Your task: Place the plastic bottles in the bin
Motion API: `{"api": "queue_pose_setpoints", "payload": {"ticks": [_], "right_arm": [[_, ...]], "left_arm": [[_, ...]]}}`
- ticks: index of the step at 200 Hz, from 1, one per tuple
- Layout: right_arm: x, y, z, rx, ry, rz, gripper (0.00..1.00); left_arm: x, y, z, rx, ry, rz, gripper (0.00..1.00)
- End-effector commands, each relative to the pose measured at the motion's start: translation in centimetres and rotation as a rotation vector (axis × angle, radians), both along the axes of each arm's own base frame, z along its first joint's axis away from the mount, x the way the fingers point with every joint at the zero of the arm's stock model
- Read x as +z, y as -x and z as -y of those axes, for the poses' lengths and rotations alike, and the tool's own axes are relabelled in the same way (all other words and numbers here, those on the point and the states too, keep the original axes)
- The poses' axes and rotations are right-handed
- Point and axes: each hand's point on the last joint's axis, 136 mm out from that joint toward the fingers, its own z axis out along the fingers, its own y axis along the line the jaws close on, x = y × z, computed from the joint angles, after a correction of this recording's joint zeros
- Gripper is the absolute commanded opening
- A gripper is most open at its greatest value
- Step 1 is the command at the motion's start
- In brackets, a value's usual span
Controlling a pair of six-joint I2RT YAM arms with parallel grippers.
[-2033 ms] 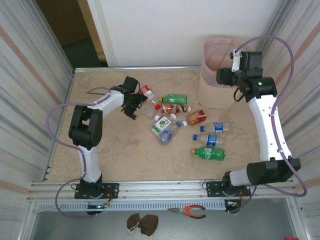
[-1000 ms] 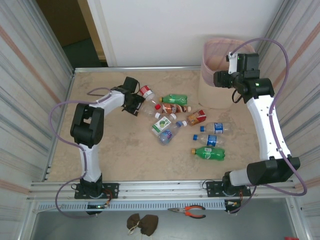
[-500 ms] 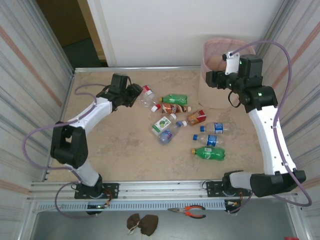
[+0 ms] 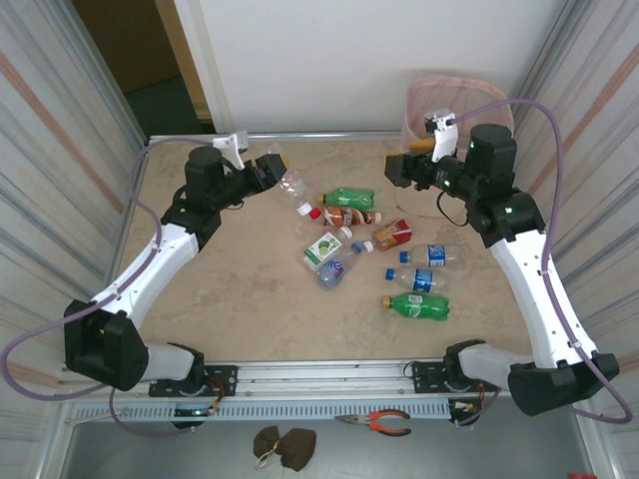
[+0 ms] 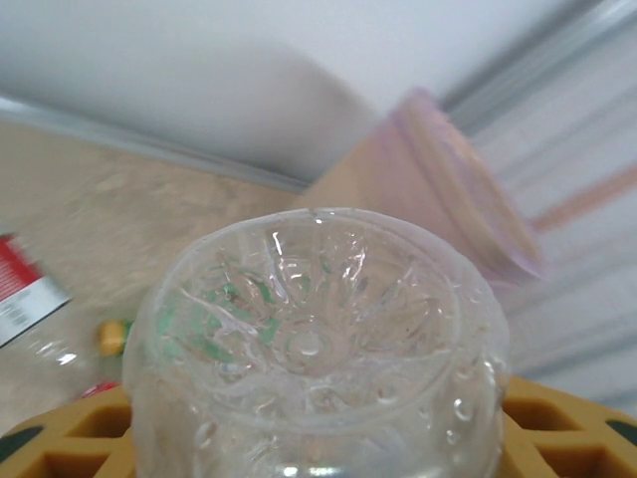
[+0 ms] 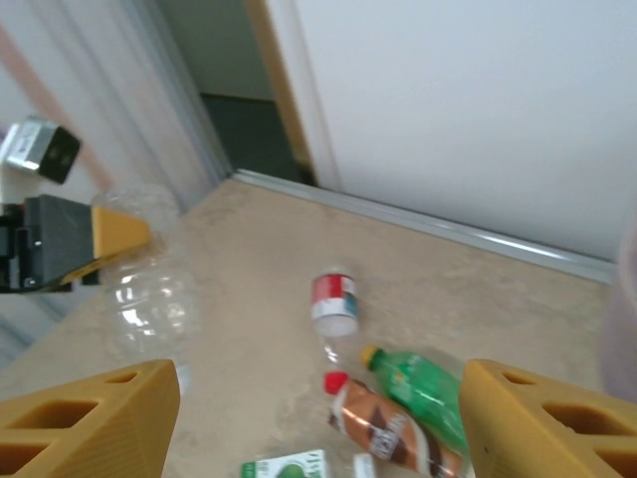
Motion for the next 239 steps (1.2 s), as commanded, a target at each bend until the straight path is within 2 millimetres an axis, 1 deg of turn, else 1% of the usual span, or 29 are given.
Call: {"api": "queue_pose_setpoints", "payload": {"ticks": [1, 26, 42, 60, 79, 100, 117, 135, 157, 187, 205, 224, 239], "right_arm": [[3.1, 2.7, -2.6, 0.167, -0.08, 0.103, 0.74], [3.9, 4.4, -4.4, 0.267, -0.088, 0.138, 0.75], [4.4, 5.1, -5.2, 0.307, -0.114, 0.141, 0.76], [5.2, 6.5, -6.3, 0.384, -0.151, 0.148, 0.76], [6.1, 7.7, -7.2, 0.443, -0.168, 0.168, 0.76], [7.0, 9.1, -8.1, 0.504, -0.176, 0.196, 0.77], [7.3, 10.3, -8.5, 0.557, -0.172, 0.217, 0.78], [7.6, 11.0, -8.8, 0.581, -0.169, 0.228, 0.79], [7.4, 11.8, -9.1, 0.613, -0.16, 0.23, 0.8], [5.6, 12.9, -9.6, 0.673, -0.123, 0.211, 0.83], [3.8, 14.2, -10.1, 0.734, -0.08, 0.238, 0.85], [2.3, 15.3, -10.5, 0.759, -0.033, 0.264, 0.88], [1.4, 15.3, -10.7, 0.753, -0.022, 0.236, 0.88]], "left_arm": [[4.6, 3.3, 2.0, -0.229, 0.008, 0.265, 0.48], [7.0, 5.9, 3.3, -0.387, 0.043, 0.403, 0.48], [8.5, 8.1, 4.3, -0.495, 0.044, 0.492, 0.47], [9.8, 10.7, 5.9, -0.605, 0.012, 0.595, 0.47], [10.5, 13.6, 7.5, -0.715, -0.025, 0.685, 0.47], [11.1, 15.8, 8.6, -0.801, -0.035, 0.745, 0.47], [11.7, 16.6, 9.0, -0.832, -0.024, 0.773, 0.47], [12.0, 17.4, 9.3, -0.864, -0.017, 0.8, 0.47], [12.4, 17.9, 9.4, -0.871, -0.013, 0.813, 0.47], [13.4, 18.1, 9.3, -0.853, -0.011, 0.834, 0.48], [14.0, 18.3, 9.3, -0.845, -0.011, 0.851, 0.48], [14.4, 18.9, 9.4, -0.857, -0.008, 0.867, 0.48], [14.5, 19.2, 9.6, -0.865, -0.007, 0.873, 0.48]]}}
